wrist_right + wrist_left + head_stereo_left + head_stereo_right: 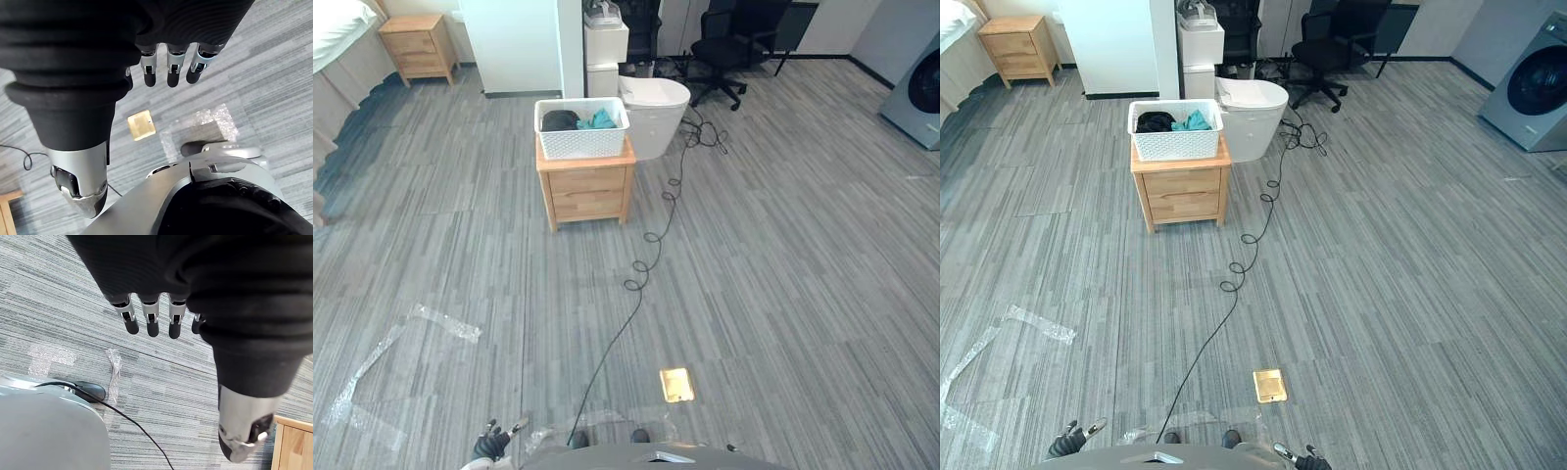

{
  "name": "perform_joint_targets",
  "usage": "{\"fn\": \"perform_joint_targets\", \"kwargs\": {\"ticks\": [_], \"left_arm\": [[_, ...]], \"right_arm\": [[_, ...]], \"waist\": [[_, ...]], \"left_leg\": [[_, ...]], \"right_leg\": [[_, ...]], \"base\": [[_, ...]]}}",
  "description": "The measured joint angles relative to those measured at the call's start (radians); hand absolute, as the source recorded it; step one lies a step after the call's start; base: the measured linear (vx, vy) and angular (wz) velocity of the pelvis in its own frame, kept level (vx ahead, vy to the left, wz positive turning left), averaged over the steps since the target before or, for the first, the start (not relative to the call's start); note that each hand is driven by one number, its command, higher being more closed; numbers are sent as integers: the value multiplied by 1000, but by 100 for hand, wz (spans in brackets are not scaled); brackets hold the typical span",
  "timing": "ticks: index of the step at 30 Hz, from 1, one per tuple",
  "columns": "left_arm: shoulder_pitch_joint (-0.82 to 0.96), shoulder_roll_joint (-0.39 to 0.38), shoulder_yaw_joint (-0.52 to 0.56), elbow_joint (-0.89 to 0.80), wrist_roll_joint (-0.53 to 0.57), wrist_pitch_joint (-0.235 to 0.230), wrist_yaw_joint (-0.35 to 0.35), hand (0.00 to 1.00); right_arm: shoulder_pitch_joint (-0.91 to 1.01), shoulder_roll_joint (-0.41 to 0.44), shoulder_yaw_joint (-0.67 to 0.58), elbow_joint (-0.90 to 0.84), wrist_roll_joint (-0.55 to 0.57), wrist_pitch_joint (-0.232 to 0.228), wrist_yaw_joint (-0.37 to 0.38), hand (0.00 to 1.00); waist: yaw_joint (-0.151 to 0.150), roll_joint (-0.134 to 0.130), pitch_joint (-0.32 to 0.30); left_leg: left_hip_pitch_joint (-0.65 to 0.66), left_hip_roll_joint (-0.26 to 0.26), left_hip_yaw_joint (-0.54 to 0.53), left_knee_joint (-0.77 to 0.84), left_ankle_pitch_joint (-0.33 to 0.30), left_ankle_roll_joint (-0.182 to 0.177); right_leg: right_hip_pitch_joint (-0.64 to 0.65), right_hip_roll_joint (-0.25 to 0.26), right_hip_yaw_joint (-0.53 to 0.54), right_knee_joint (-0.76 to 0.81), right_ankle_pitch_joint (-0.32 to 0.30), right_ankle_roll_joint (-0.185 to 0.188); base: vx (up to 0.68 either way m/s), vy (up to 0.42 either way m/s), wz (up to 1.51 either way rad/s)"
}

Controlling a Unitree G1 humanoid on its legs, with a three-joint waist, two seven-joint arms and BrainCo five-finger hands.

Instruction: Pick up the laundry basket with both hands and put the clothes into the washing machine.

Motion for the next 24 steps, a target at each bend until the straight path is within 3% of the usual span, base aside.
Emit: {"fn": "perform_joint_targets", "kwargs": {"ticks": [9, 12, 14, 15, 16, 18, 20, 22, 23, 24], "left_arm": [[-1, -10, 42, -5, -2, -1, 0, 0], [-4, -24, 71, -37, -23, 0, 1, 0], [1, -29, 83, -59, -35, 1, 0, 0], [4, -38, 83, -80, -37, 2, -1, 0], [3, -32, 86, -78, -39, 3, -2, 0], [4, -23, 85, -80, -37, 6, -1, 0], [1, -20, 85, -80, -37, 9, -2, 0], [-18, -23, 85, -79, -37, 9, -2, 0], [-45, -28, 83, -80, -37, 9, -3, 0], [-72, -37, 80, -79, -37, 8, -4, 0]], "right_arm": [[-9, 0, -3, 1, 0, 3, 0, 0], [-27, -1, -10, -3, 9, 3, 0, 0], [-1, 6, -27, -44, 19, 3, -2, 0], [19, 4, -27, -82, 24, 1, 0, 0], [18, 12, -36, -128, 46, 0, 0, 0], [21, 25, -41, -155, 52, -2, 3, 0], [16, 30, -45, -157, 54, -2, 8, 0], [1, 29, -48, -154, 53, -2, 11, 0], [-9, 24, -49, -144, 53, 1, 11, 0], [-21, 17, -48, -129, 53, 4, 11, 0]], "waist": [[16, -11, 9], [30, -4, 22], [34, -14, 29], [29, 5, 30], [42, -2, 54], [32, -11, 59], [27, -19, 63], [6, -13, 64], [1, -6, 69], [-10, 7, 78]], "left_leg": [[-33, 1, 11, 8, -13, 3], [-144, 14, 59, 179, -119, 22], [-153, 40, 156, 285, -187, 31], [-147, 61, 185, 331, -245, 22], [-126, 45, 186, 370, -297, 34], [-68, 42, 185, 369, -331, 31], [-5, 40, 181, 342, -353, 16], [40, 52, 159, 330, -378, 12], [64, 68, 153, 311, -390, 4], [102, 84, 138, 271, -391, -9]], "right_leg": [[-35, 0, 8, 4, -9, 1], [-113, -14, 14, 101, -67, 8], [-168, -56, -24, 255, -160, 67], [-209, -71, -29, 410, -214, 90], [-365, -124, 13, 768, -241, 46], [-487, -138, 44, 1006, -261, 43], [-543, -133, 43, 995, -282, 48], [-574, -113, 25, 845, -283, 41], [-597, -79, 31, 695, -242, 31], [-613, -38, 31, 531, -158, 26]], "base": [[-4, 2, -2], [18, 27, -4], [108, 66, 19], [184, 80, 4], [197, 73, 0], [263, 88, -2], [309, 57, 4], [472, 1, 25], [703, -47, 39], [609, -47, 33]]}}
